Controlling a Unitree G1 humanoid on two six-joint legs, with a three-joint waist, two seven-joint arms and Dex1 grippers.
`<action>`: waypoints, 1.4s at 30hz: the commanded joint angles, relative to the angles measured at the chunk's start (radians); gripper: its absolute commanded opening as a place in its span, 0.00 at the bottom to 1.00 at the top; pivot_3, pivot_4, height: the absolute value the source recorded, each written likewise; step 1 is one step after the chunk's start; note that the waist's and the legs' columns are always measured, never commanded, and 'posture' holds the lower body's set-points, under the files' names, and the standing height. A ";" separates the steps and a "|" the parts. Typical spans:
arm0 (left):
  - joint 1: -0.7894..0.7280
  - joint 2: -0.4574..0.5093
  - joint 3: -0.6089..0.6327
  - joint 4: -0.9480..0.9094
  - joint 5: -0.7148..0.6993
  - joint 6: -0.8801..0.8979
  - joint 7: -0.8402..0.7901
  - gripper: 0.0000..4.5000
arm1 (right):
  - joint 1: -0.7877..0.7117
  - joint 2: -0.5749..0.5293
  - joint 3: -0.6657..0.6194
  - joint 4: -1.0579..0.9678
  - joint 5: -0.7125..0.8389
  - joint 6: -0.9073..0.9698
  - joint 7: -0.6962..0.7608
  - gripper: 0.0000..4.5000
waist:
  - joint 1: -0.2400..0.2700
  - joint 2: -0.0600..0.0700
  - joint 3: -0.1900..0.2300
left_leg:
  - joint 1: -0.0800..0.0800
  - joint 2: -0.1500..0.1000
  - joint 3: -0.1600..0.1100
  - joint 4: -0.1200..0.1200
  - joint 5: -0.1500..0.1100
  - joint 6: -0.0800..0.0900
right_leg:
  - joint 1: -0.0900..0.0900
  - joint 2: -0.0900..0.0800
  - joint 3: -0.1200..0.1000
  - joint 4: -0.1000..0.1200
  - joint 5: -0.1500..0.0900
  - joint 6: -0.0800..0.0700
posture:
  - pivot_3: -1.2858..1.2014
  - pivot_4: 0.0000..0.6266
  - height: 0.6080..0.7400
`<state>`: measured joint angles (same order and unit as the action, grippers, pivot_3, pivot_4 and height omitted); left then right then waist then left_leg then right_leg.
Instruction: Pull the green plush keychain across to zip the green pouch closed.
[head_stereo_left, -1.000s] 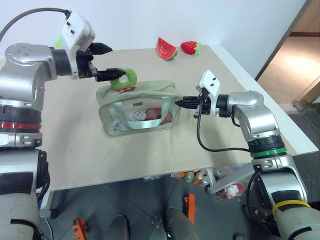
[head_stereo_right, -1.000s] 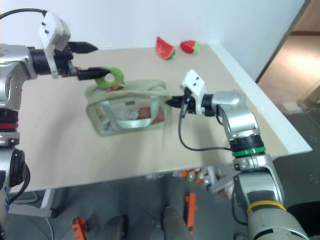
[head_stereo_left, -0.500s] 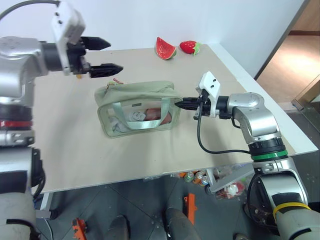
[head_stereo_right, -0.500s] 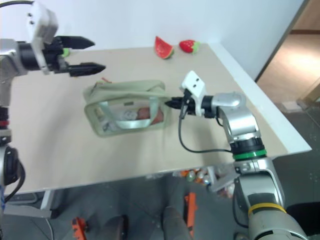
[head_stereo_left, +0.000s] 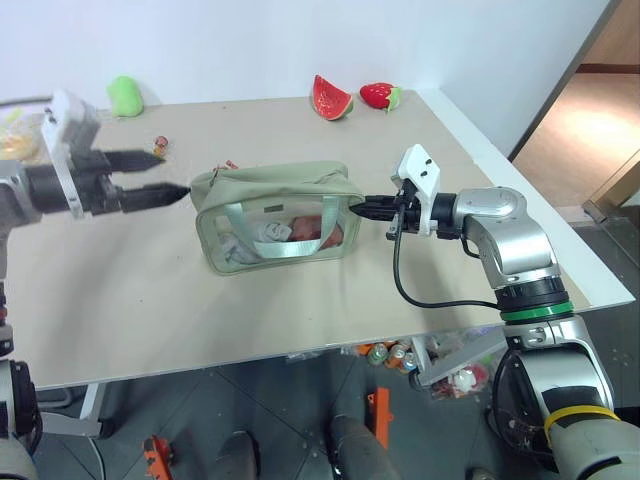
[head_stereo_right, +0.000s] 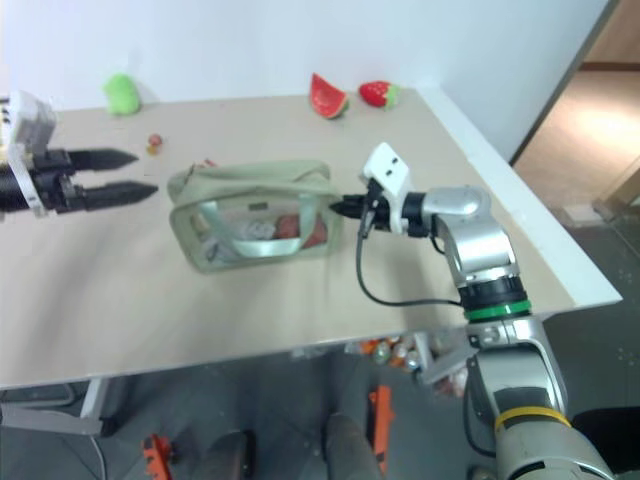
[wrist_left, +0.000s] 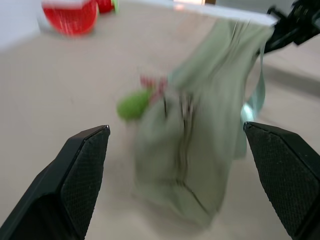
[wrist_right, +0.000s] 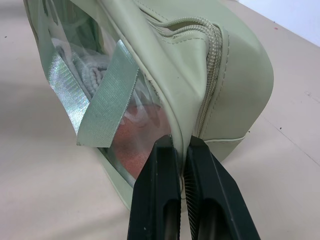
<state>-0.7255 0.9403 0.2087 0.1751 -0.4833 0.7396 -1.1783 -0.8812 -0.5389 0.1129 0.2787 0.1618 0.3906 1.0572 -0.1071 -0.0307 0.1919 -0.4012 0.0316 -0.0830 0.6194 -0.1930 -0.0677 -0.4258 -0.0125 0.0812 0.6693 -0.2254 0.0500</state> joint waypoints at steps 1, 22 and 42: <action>0.042 -0.003 0.015 -0.073 -0.024 0.005 0.020 0.99 | -0.018 0.008 0.002 -0.018 0.012 -0.004 0.007 0.00 | 0.000 0.000 0.000 | 0.000 0.000 0.000 0.000 0.000 0.000 | 0.000 0.000 0.000 0.000 0.000 0.000 | 0.52 0.24 1.00; 0.098 -0.131 -0.015 -0.113 -0.101 0.040 0.110 0.37 | -0.012 0.000 -0.002 -0.021 0.011 -0.001 0.003 0.00 | 0.001 0.000 0.000 | 0.000 0.000 0.000 0.000 0.000 0.000 | 0.000 0.000 0.001 0.000 0.000 0.000 | 0.52 0.24 1.00; 0.135 -0.147 -0.046 -0.126 -0.083 0.026 0.166 0.00 | 0.047 -0.052 -0.095 -0.181 0.209 0.111 0.113 0.74 | 0.007 0.000 0.000 | 0.000 0.000 0.000 0.000 0.000 0.000 | 0.000 0.000 0.000 -0.001 0.000 0.000 | 0.52 0.24 1.00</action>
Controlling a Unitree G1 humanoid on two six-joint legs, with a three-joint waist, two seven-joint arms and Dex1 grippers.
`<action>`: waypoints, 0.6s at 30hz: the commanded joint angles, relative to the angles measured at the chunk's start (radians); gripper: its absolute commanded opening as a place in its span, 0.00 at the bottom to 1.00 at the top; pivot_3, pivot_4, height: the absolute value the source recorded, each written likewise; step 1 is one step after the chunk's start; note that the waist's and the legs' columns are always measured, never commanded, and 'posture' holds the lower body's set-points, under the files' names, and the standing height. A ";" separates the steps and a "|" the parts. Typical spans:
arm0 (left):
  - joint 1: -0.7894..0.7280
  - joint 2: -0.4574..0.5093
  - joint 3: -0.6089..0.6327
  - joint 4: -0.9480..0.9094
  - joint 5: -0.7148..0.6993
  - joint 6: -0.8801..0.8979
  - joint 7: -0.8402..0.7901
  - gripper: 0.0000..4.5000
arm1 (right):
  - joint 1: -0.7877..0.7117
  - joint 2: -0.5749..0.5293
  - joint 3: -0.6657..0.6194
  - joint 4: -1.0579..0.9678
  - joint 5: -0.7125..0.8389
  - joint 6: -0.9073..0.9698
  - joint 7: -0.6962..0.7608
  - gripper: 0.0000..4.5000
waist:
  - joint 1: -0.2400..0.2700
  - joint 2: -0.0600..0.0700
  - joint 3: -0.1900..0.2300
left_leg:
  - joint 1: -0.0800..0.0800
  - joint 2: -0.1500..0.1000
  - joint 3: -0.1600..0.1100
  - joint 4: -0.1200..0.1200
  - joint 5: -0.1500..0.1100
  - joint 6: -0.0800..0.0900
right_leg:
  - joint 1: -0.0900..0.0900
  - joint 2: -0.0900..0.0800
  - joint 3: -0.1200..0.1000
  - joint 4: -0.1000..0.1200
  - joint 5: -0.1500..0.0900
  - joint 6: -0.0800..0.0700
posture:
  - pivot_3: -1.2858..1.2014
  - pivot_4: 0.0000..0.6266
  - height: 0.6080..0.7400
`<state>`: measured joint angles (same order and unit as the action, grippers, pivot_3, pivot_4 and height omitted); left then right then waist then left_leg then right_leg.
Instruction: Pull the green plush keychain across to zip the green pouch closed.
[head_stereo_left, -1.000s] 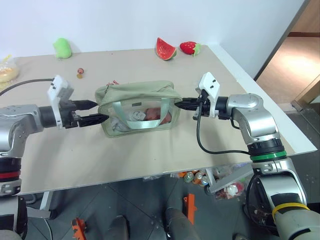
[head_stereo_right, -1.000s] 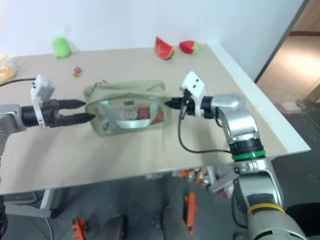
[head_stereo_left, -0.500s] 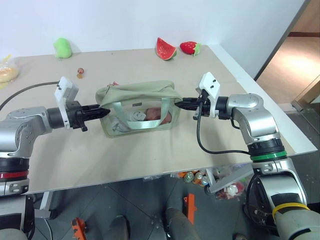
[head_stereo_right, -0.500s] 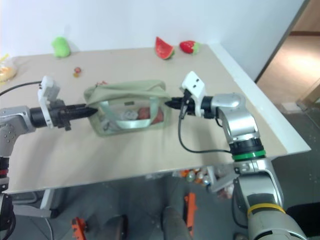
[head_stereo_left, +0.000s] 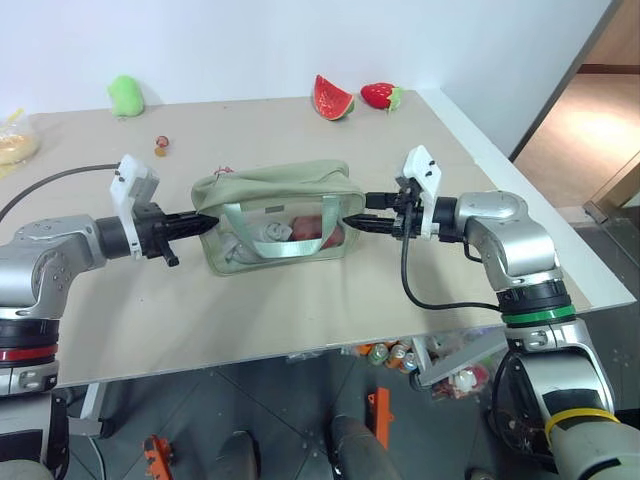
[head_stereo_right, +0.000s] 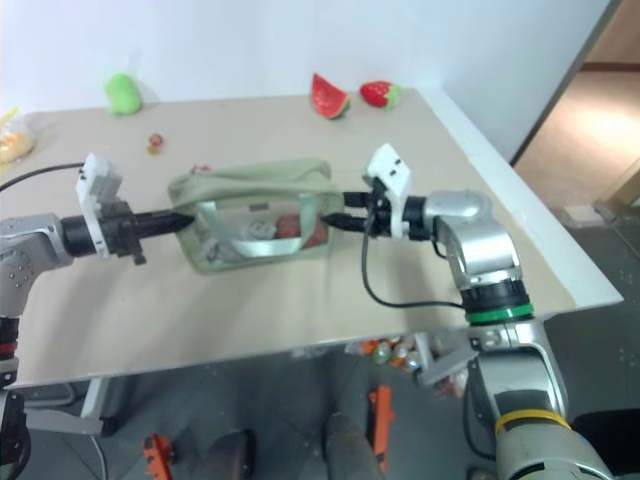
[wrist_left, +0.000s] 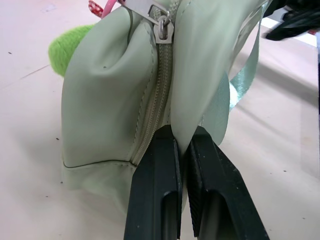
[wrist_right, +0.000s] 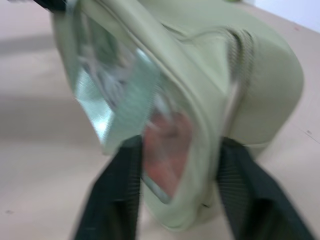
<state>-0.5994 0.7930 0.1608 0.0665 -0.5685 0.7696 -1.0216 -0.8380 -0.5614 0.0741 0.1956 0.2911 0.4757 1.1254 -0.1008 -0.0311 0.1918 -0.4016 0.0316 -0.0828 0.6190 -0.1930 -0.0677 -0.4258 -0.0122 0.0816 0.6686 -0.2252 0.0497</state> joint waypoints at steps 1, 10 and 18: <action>0.010 0.000 0.001 -0.019 0.001 -0.005 0.010 0.00 | 0.009 -0.037 -0.073 -0.118 0.106 0.037 0.053 0.82 | 0.001 0.000 0.000 | 0.000 0.000 0.000 0.000 0.000 0.000 | 0.000 0.000 0.000 0.000 0.000 0.000 | 0.52 0.24 1.00; 0.033 -0.009 0.000 -0.044 -0.012 -0.003 0.017 0.00 | -0.115 -0.102 -0.164 -0.037 0.155 0.006 0.021 0.99 | 0.000 0.000 0.000 | 0.001 0.000 0.000 0.000 0.000 0.000 | 0.001 0.000 0.000 -0.001 0.000 0.000 | 0.52 0.24 1.00; 0.048 -0.016 0.007 -0.054 -0.017 -0.005 0.027 0.00 | -0.398 0.039 0.020 0.366 -0.144 -0.285 -0.144 0.99 | -0.002 0.001 0.000 | 0.002 0.000 0.001 0.000 0.000 0.000 | 0.001 0.000 0.001 -0.001 0.001 0.000 | 0.52 0.24 1.00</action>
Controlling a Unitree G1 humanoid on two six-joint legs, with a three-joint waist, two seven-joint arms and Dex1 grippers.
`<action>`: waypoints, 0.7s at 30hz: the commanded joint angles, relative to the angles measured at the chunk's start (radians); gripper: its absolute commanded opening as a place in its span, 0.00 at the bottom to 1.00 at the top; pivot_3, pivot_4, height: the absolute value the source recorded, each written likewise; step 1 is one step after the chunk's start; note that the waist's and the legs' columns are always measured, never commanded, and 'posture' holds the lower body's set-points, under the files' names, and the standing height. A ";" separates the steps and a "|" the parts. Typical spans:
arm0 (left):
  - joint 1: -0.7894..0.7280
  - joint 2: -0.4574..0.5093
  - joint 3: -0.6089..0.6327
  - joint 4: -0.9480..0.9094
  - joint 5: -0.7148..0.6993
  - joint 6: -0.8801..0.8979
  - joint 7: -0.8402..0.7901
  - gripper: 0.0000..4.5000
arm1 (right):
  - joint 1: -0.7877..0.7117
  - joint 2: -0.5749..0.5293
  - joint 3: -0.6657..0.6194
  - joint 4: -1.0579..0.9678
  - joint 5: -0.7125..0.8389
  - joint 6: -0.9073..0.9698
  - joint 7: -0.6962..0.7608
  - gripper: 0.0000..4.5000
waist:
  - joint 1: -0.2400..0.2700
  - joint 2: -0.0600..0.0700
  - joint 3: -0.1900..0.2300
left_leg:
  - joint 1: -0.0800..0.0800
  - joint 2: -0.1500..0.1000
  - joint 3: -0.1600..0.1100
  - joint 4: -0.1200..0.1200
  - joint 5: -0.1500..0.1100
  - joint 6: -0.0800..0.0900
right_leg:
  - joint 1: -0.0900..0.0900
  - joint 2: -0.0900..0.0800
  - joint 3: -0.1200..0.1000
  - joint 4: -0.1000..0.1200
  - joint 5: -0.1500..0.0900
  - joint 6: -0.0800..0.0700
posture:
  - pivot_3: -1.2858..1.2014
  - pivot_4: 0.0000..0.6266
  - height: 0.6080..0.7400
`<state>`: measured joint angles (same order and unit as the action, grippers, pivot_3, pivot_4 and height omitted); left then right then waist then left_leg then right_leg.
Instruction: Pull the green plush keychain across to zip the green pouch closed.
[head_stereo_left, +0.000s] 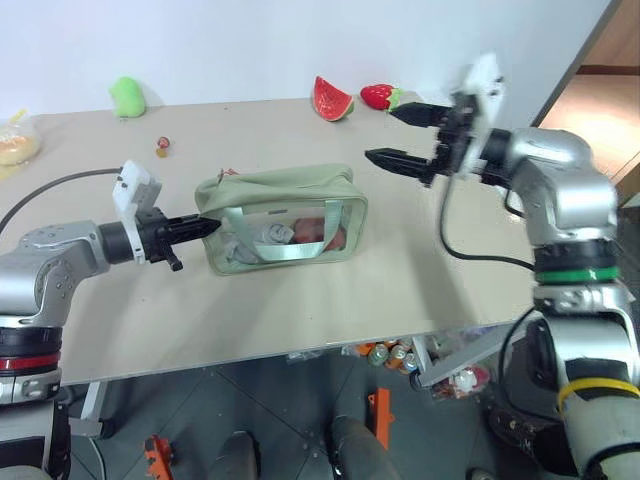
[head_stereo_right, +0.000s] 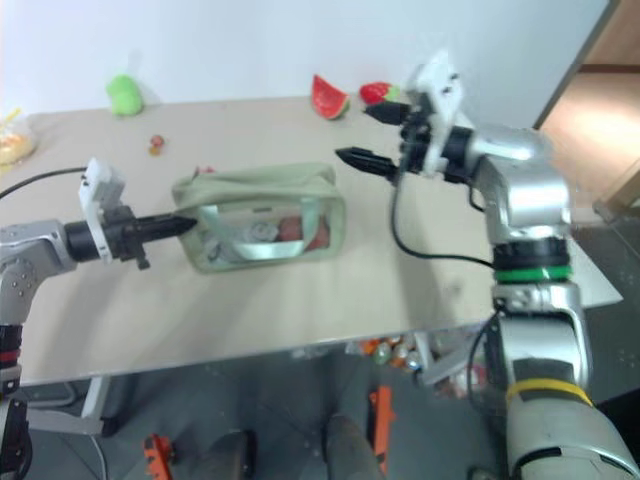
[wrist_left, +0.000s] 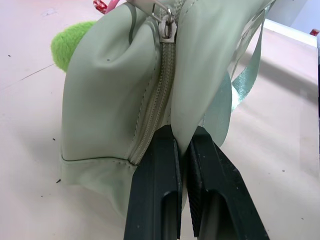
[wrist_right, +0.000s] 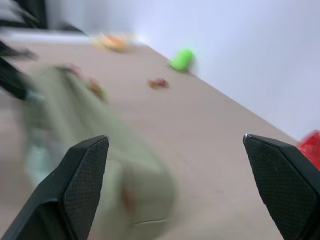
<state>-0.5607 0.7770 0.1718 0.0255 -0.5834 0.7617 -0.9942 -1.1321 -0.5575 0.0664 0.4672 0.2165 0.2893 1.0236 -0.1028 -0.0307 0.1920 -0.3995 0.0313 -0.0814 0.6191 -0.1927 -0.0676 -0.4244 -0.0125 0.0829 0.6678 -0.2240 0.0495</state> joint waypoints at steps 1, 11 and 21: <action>0.009 -0.001 -0.004 -0.013 -0.003 0.003 0.003 0.00 | -0.162 0.069 0.051 0.176 -0.109 -0.146 -0.074 0.99 | 0.000 0.001 0.000 | -0.001 0.000 0.000 0.000 0.000 0.000 | 0.000 0.000 0.000 0.000 0.000 0.000 | 0.52 0.24 1.00; 0.049 -0.016 0.009 -0.061 -0.019 0.011 0.031 0.00 | -0.443 0.287 0.128 0.635 -0.266 -0.427 -0.109 0.99 | 0.004 0.001 0.001 | -0.003 -0.001 -0.001 -0.003 -0.001 -0.001 | -0.001 -0.003 -0.001 -0.002 -0.001 0.001 | 0.52 0.24 1.00; 0.081 -0.030 0.019 -0.107 -0.044 0.029 0.070 0.00 | -0.463 0.400 0.173 0.745 -0.359 -0.520 -0.028 0.99 | 0.000 0.001 0.001 | -0.002 -0.002 -0.001 -0.002 -0.001 -0.001 | -0.001 -0.003 -0.002 -0.001 -0.001 0.001 | 0.52 0.24 1.00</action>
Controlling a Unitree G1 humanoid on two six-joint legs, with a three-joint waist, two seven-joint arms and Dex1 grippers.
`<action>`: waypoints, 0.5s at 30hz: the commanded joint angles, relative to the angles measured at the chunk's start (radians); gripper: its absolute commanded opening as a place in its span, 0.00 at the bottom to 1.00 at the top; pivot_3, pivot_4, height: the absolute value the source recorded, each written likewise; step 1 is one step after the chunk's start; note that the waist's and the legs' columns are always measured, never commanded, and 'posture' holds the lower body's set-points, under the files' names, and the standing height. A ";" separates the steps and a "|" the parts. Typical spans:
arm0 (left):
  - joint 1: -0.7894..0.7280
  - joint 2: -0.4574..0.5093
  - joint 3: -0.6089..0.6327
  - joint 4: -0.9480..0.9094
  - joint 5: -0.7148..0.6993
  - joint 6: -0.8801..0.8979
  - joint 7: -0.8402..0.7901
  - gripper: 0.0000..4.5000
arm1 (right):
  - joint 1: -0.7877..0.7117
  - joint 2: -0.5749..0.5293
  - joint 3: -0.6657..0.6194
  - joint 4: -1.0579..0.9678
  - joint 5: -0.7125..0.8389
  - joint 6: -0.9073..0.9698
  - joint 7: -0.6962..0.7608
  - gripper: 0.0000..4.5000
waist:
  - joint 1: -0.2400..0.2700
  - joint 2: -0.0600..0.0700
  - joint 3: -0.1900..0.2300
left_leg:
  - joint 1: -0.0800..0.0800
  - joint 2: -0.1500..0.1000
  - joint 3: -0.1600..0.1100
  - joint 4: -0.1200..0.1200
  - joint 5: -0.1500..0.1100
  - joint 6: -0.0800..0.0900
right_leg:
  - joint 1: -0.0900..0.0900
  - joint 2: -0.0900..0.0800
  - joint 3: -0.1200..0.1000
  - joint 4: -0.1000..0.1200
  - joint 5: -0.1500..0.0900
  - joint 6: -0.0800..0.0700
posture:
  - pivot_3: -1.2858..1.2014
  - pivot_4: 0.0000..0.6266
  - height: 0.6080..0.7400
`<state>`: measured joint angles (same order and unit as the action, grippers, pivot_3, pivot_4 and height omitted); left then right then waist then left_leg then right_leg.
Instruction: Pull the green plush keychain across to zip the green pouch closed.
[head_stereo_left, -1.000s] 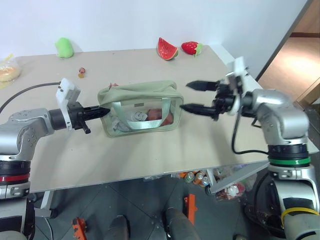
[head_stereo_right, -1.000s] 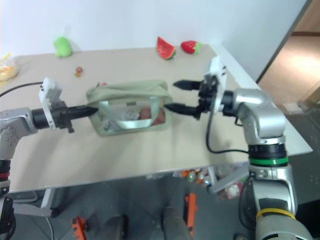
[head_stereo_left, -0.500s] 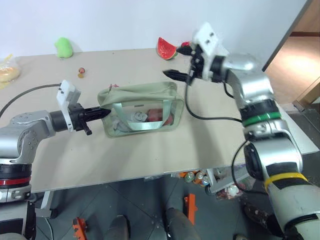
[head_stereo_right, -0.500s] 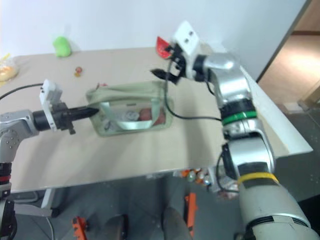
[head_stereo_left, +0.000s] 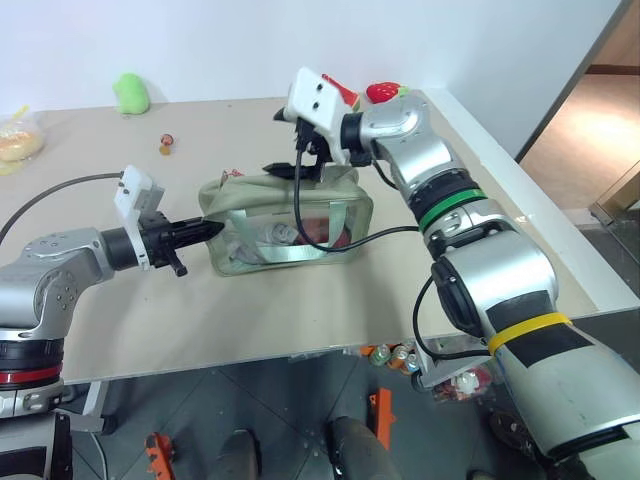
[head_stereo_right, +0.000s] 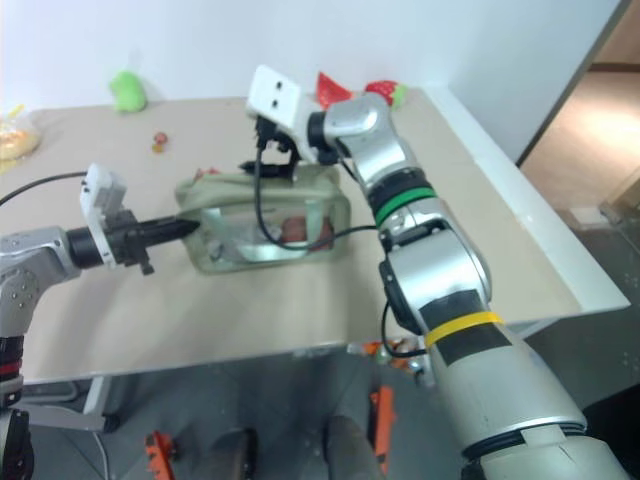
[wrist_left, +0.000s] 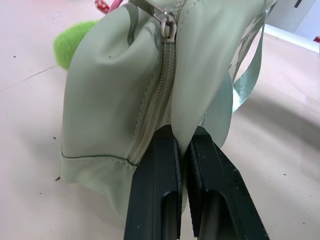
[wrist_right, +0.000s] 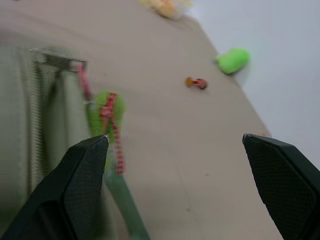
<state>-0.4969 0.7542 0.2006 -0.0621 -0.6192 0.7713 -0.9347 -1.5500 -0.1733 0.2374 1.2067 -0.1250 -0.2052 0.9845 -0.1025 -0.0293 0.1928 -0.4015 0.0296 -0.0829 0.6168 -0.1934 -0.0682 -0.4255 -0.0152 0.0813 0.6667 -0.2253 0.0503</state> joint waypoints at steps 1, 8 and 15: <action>0.019 -0.008 -0.010 -0.022 -0.010 0.020 0.014 0.00 | -0.045 0.021 0.002 0.011 -0.022 -0.028 0.012 0.99 | 0.000 0.000 0.000 | 0.000 0.000 0.000 0.000 0.000 0.000 | 0.000 0.000 0.000 0.000 0.000 0.000 | 0.52 0.24 1.00; 0.035 -0.006 -0.002 -0.038 -0.028 0.021 0.031 0.00 | -0.063 0.031 -0.013 0.048 -0.058 -0.028 -0.052 0.99 | 0.000 0.000 0.000 | 0.000 0.000 0.000 0.000 0.000 0.000 | 0.001 0.000 0.000 0.000 0.000 0.000 | 0.52 0.24 1.00; 0.044 -0.010 -0.001 -0.046 -0.032 0.024 0.043 0.00 | -0.054 0.044 -0.004 0.071 -0.086 -0.018 -0.087 0.99 | 0.001 0.000 0.000 | 0.000 0.000 0.000 0.000 0.000 0.000 | 0.001 0.000 0.000 0.000 0.000 0.000 | 0.52 0.24 1.00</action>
<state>-0.4692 0.7497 0.2094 -0.0971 -0.6482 0.7833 -0.8960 -1.5897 -0.1355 0.2344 1.2796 -0.1996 -0.2188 0.9073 -0.1020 -0.0295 0.1927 -0.4015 0.0294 -0.0833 0.6171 -0.1933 -0.0683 -0.4247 -0.0154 0.0810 0.6665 -0.2252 0.0503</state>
